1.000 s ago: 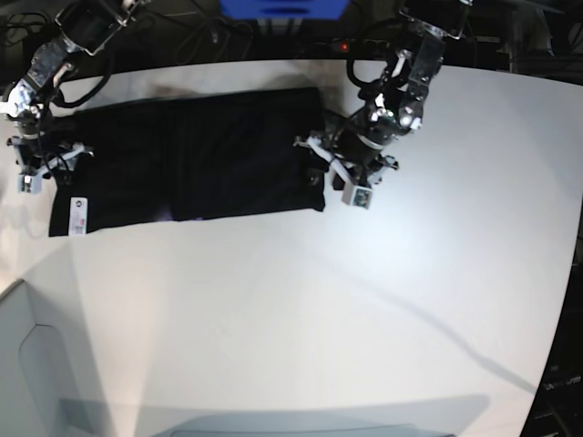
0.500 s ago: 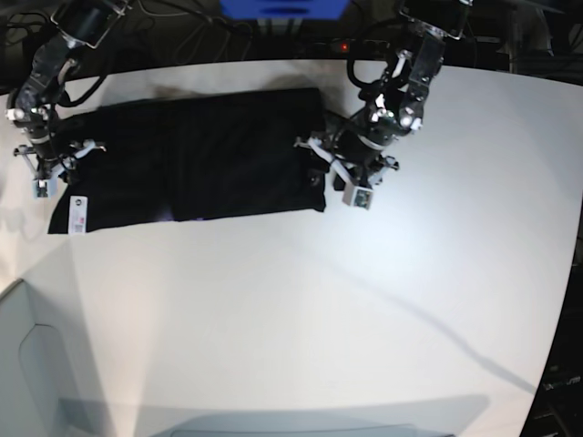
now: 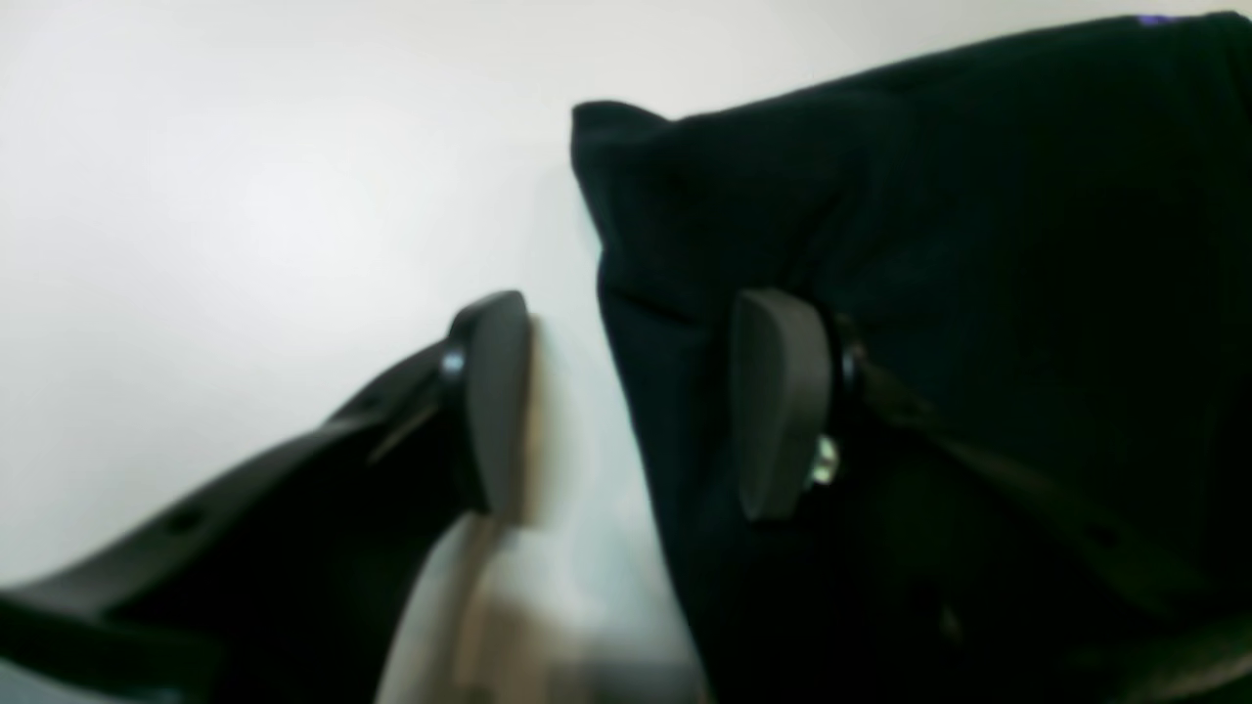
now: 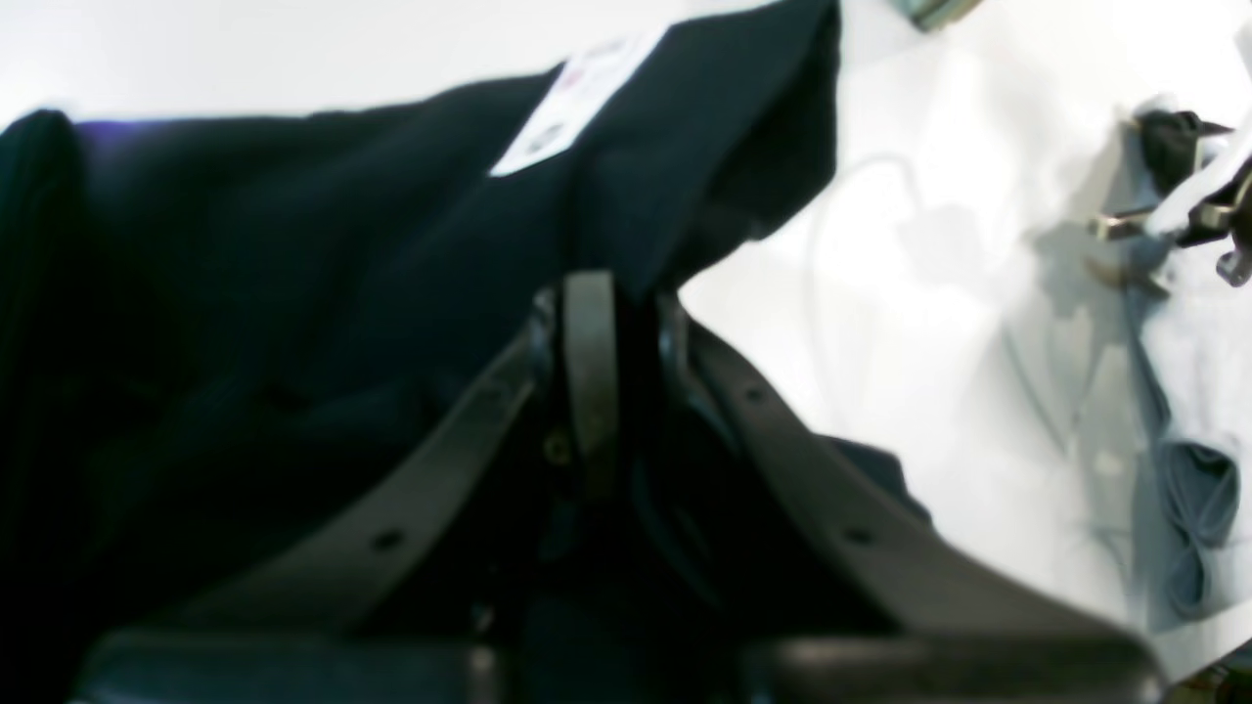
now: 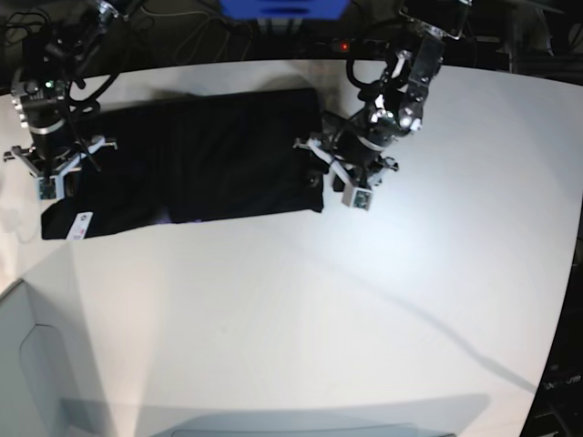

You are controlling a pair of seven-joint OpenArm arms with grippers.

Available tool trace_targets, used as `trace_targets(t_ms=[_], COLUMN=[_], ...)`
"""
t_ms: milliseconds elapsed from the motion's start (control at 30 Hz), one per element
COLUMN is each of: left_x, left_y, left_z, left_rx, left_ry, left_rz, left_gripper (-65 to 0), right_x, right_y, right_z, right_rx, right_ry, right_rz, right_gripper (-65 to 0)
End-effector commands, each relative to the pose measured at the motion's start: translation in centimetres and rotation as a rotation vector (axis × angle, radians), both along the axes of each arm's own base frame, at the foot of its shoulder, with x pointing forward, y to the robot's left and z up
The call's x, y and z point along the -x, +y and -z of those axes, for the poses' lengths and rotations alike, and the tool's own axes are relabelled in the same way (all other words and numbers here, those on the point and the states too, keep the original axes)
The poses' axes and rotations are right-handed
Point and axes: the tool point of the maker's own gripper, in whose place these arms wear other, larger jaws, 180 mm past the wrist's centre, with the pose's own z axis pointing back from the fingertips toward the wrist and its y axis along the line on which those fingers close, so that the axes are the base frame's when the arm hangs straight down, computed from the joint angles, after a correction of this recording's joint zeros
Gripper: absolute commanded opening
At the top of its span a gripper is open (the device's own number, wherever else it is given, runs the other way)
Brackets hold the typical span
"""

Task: Fold the T-shirt properly
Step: 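Grasp the shirt end with the right gripper and fold it toward the left gripper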

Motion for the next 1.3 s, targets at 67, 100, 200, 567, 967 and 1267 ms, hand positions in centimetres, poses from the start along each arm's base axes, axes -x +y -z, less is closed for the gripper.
trace_targets(t_ms=[67,100,200,567,967,1267], left_x=[-0.8,-0.8,-0.8,-0.8,-0.6,-1.3], left_y=[0.0,0.0,0.0,0.2,0.2,3.4], left_z=[-1.0,-1.0,-1.0,-0.9,-1.1,-3.7], left_rx=[0.009,0.009,0.009,-0.001,0.008,0.016], left_ry=[-0.039,-0.039,-0.039,-0.035,-0.036,-0.101], left_rz=[-0.006,-0.006,-0.006,-0.003,-0.005,-0.108], left_gripper=[-32.5,-32.5,-32.5,-32.5,-32.5,-32.4], right_x=[-0.7,-0.7,-0.7,1.2,1.6,1.6], right_y=[2.7,3.6,7.2,26.6,34.1,33.5], right_z=[-1.3,-1.0,0.0,0.2,-0.4,1.7], right_rx=[-0.021,-0.034,-0.075,-0.279,-0.338,-0.321], right_ry=[-0.06,-0.056,-0.027,0.002,-0.008,0.045], right_rz=[-0.059,-0.082,-0.179,-0.7,-0.923,-0.929], right_gripper=[-65.0,-65.0,-65.0,-65.0,-65.0,-65.0])
